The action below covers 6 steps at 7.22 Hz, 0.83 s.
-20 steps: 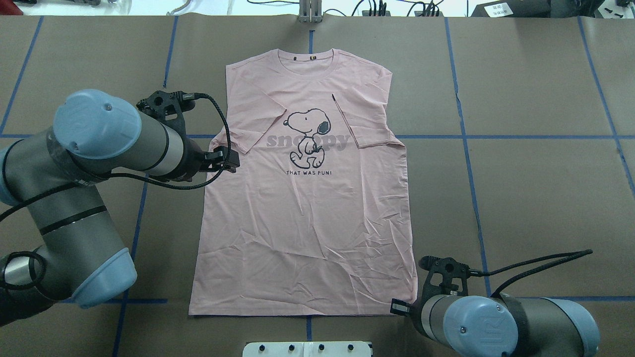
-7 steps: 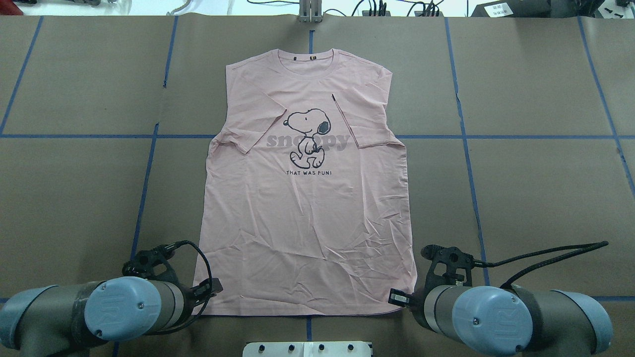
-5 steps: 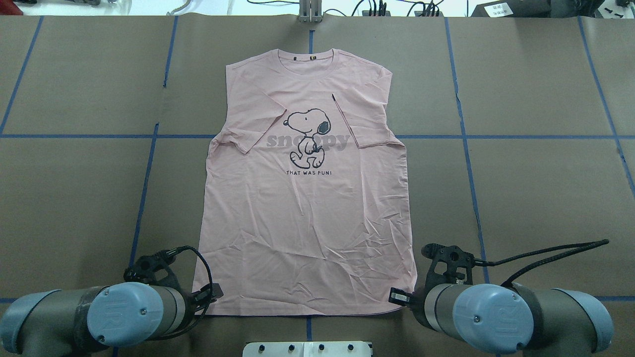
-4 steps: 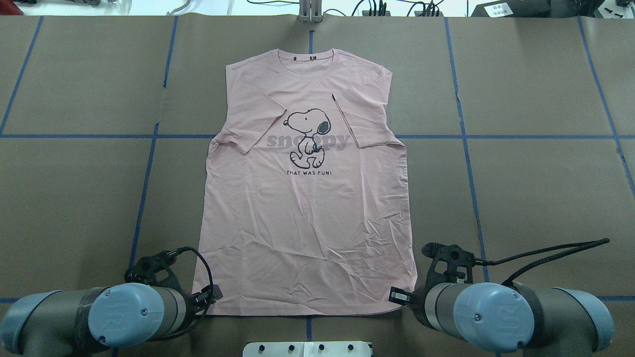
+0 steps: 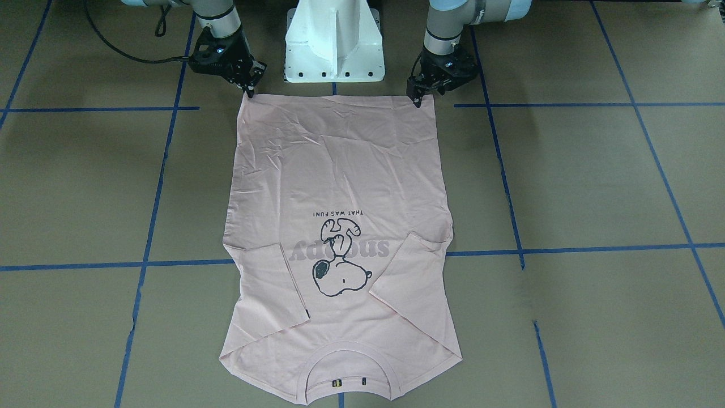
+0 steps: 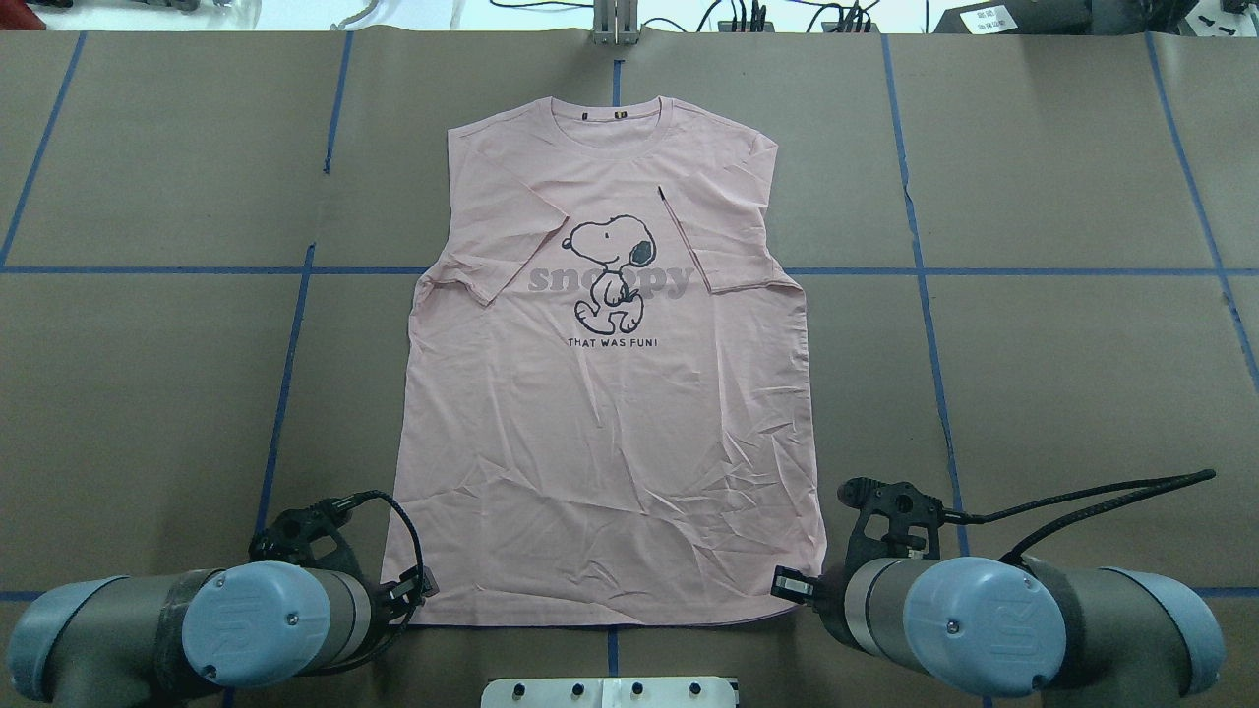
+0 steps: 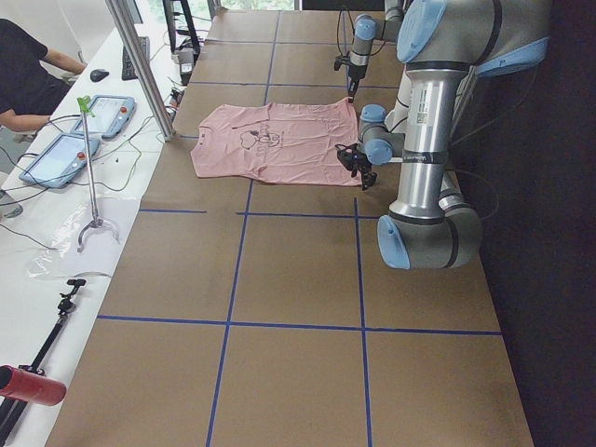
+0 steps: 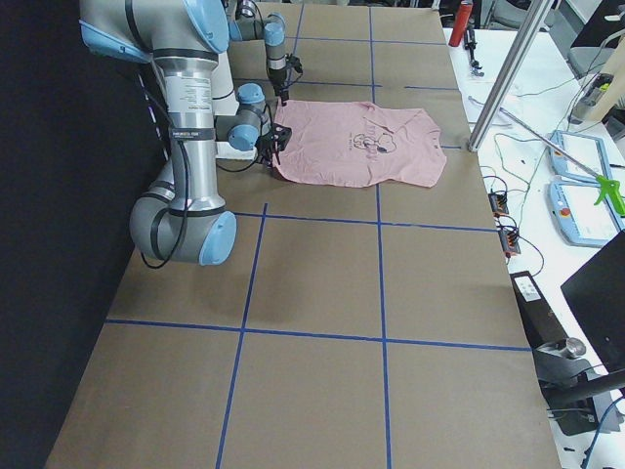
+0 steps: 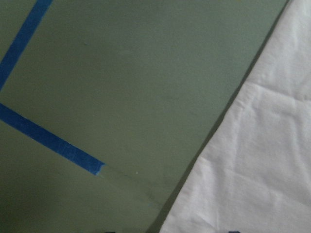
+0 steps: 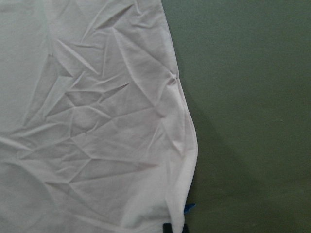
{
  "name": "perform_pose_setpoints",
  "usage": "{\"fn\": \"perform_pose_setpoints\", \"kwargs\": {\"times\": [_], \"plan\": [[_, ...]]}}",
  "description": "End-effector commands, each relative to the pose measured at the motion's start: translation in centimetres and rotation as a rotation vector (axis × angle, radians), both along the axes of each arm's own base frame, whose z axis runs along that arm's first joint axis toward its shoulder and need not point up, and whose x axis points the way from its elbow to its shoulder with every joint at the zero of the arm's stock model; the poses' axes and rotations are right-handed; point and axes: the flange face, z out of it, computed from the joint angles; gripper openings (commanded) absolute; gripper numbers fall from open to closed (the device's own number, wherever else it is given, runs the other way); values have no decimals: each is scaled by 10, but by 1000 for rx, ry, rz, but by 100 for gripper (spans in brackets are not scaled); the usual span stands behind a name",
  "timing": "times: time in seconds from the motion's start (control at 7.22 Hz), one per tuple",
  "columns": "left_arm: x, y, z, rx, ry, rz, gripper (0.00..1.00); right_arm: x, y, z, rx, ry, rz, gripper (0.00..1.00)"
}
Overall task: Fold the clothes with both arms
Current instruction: 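Grasp the two hem corners nearest the robot with both grippers, then lift the hem with both grippers and fold it toward the collar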
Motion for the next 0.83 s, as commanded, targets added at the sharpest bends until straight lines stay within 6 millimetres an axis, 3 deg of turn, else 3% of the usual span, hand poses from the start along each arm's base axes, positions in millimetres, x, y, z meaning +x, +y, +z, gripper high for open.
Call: {"fn": "perform_pose_setpoints", "kwargs": {"times": [0.0,0.28,0.42,0.69], "plan": [[1,0,-2,-1,4,-3,60,0,0,0,1,1,0,0],[0,-1,-3,-22,8,-27,9,0,0,0,1,1,-2,0],[0,-1,-3,-22,7,-29,0,1,-1,0,1,0,-1,0],[-5,-5,-11,-21,25,-34,0,3,-4,-1,0,-2,-2,0]]}}
